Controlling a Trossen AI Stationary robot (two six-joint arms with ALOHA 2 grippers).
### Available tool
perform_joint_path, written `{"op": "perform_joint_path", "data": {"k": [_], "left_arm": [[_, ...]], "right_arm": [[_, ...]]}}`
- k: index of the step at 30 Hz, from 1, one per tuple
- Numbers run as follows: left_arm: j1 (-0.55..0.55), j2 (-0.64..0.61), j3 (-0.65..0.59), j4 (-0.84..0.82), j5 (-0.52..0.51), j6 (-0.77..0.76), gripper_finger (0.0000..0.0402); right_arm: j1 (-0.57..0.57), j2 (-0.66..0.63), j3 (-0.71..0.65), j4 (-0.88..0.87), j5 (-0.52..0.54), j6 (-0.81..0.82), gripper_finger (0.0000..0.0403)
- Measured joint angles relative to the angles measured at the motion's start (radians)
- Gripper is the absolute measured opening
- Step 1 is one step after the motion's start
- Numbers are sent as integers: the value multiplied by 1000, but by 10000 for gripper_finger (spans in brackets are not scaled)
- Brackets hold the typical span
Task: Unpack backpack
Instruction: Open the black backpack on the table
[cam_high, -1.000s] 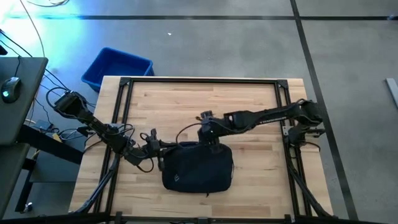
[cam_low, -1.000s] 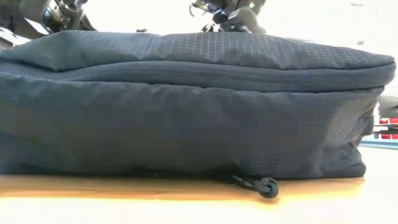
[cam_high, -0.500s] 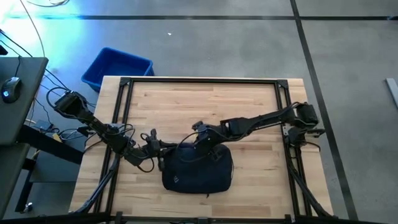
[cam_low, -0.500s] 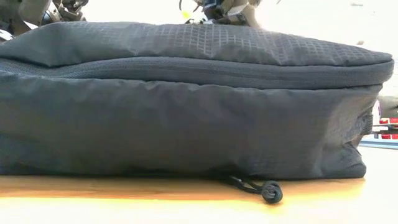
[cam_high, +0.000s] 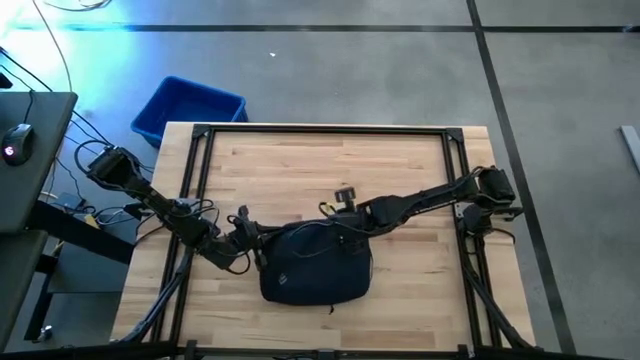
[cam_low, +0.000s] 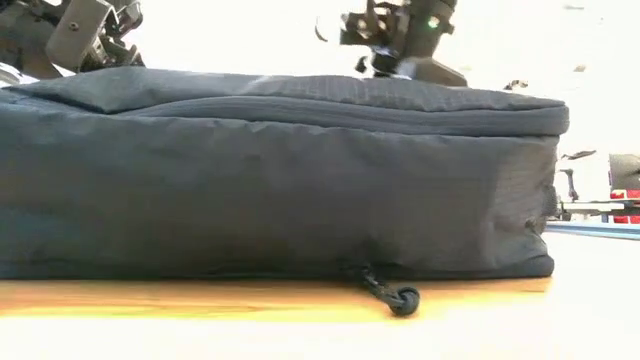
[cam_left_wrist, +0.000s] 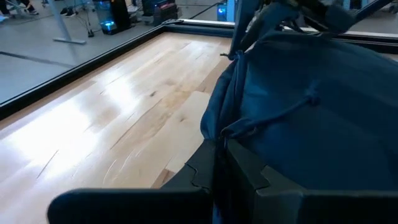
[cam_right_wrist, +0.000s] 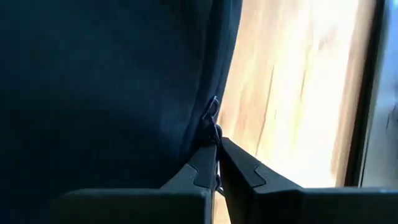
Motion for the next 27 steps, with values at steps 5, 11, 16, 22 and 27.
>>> {"op": "perform_joint_path", "data": {"k": [5,11,16,22,27], "left_arm": [[1,0,0,-38,-36,-49,0],[24,0,0,-175,-57,-226,0],[64,0,0,-266,-33,-386,0],[105,0,0,-281,-23,-467,0],[114,-1,0,-282,-30,-429,18]], "right_arm": [[9,-2,-6,-197,-6,109,0],[84,-16,-51,-347,-93,271,0],[212,-30,-121,-231,-147,438,0],[344,-30,-138,-24,-155,653,0],[401,-30,-140,37,-2,788,0]]}}
